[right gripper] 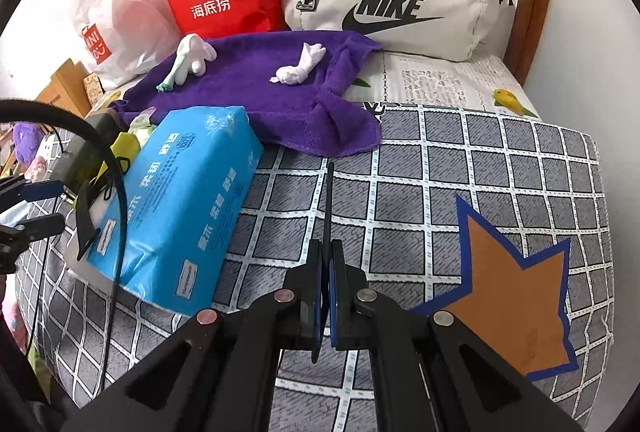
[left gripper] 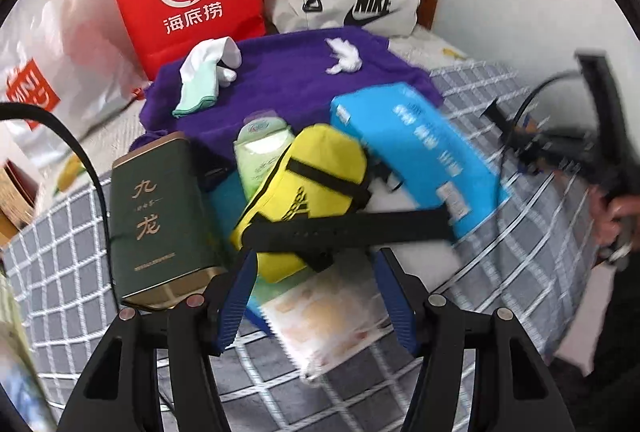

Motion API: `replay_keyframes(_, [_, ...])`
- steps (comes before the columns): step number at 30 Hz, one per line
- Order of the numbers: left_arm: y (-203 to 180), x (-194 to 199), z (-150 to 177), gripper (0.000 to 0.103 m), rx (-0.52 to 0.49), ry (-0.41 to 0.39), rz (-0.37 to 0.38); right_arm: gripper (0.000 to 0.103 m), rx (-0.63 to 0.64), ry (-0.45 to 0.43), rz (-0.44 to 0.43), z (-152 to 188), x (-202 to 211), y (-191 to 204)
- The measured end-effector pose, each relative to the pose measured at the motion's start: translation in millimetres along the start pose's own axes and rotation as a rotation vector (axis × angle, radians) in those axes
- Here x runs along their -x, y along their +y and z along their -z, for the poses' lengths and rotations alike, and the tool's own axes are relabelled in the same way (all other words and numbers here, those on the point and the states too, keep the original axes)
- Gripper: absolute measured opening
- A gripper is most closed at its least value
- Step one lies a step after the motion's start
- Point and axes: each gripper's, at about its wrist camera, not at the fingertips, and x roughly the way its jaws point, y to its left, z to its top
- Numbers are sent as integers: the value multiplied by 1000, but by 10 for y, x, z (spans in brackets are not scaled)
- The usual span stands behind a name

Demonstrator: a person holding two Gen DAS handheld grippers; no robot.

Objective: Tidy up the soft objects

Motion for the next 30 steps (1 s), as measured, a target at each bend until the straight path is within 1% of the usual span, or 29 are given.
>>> replay_keyframes(2, [-22, -52, 32, 59, -38, 12, -38, 3, -1, -3, 0, 10, 14, -2])
replay_keyframes(6, [-119, -217, 32, 59, -147, 35, -158, 3, -2, -2, -2, 8, 5, -3])
replay_keyframes(7, [-139, -236, 26, 59, -166, 33, -174, 3, -2, -1, -5, 10, 4, -4])
replay_keyframes(8, [-159, -248, 10, 59, -183, 25, -178, 3, -1, -1, -6, 15, 4, -5])
replay_keyframes(11, [-211, -278, -54, 59, -222, 2, -157, 3, -9, 8, -2, 27, -19, -25])
replay_keyframes(12, [-225, -298, -68, 57, -237, -4, -157, 3, -13, 10, -1, 30, -27, -38])
replay_keyframes(13, [-234, -323, -82, 44, -251, -6, -160, 3, -15, 13, -1, 31, -37, -46])
replay_keyframes(14, [-235, -349, -98, 35, -259, -9, -158, 3, -18, 15, 0, 34, -43, -57])
replay_keyframes(16, [-199, -356, -123, 26, -247, -2, -114, 3, -19, 18, 2, 44, -43, -69])
replay_keyframes(17, [-171, -329, -130, 24, -229, -5, -87, 3, -19, 18, 4, 50, -40, -75])
replay_keyframes(18, [-127, -255, -140, 22, -206, -25, -46, 3, -20, 19, 5, 59, -36, -79])
replay_keyframes(19, [-108, -219, -139, 21, -193, -35, -21, 3, -20, 20, 4, 65, -36, -83])
replay_keyframes(20, [-65, -140, -145, 20, -168, -45, 30, 3, -21, 23, 4, 69, -39, -88])
replay_keyframes(21, [-43, -84, -147, 20, -156, -54, 65, 3, -23, 25, 5, 70, -47, -94])
replay_keyframes(23, [-28, -8, -155, 20, -140, -76, 106, 3, -26, 27, 1, 71, -58, -94])
replay_keyframes(24, [-10, 30, -161, 16, -126, -82, 142, 3, -26, 28, -1, 66, -67, -91])
replay_keyframes(25, [-5, 39, -167, 14, -116, -82, 155, 3, -26, 28, -3, 61, -74, -84])
replay_keyframes(27, [25, 62, -180, 14, -92, -88, 191, 3, -23, 28, -9, 51, -84, -64])
replay_keyframes(29, [46, 11, -204, 11, -76, -81, 202, 3, -16, 32, -14, 45, -98, -40])
replay_keyframes(30, [49, -48, -212, 11, -74, -60, 190, 3, -12, 34, -17, 46, -100, -33])
